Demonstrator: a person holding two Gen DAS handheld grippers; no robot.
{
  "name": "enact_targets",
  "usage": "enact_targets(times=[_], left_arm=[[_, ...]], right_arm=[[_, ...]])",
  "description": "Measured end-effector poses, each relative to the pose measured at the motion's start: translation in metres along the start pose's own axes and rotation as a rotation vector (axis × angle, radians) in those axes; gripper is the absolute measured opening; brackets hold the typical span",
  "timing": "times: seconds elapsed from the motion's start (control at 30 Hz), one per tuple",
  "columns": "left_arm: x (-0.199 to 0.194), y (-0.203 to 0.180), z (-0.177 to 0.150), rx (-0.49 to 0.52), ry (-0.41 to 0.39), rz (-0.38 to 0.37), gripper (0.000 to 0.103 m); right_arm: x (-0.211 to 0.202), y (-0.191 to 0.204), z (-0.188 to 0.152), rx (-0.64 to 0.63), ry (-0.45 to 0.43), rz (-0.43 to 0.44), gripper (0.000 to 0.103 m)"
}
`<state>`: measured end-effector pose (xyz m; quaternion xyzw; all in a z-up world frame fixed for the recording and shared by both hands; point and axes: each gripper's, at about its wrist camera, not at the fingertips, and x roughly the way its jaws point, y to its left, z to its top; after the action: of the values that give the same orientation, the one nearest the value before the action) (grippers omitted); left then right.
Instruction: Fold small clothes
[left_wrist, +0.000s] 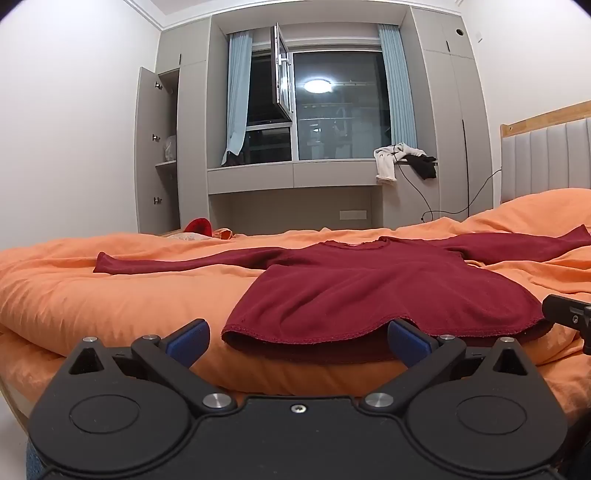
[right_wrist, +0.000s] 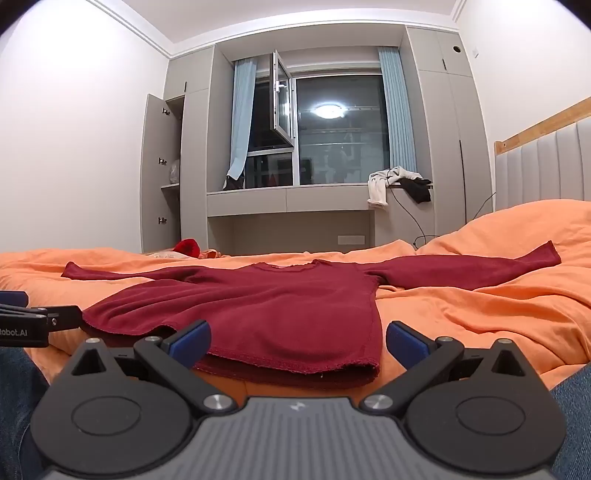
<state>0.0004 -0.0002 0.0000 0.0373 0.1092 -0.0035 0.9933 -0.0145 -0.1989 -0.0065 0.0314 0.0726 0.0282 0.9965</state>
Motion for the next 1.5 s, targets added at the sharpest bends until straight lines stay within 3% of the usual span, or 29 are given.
enact_targets(times=[1.5], left_arm=[[0.0019, -0.0003, -0.0023, -0.003, -0.007, 0.000, 0.102]], right_arm=[[-0.0030, 0.0069, 0.0013, -0.009, 0.003, -0.002, 0.103]])
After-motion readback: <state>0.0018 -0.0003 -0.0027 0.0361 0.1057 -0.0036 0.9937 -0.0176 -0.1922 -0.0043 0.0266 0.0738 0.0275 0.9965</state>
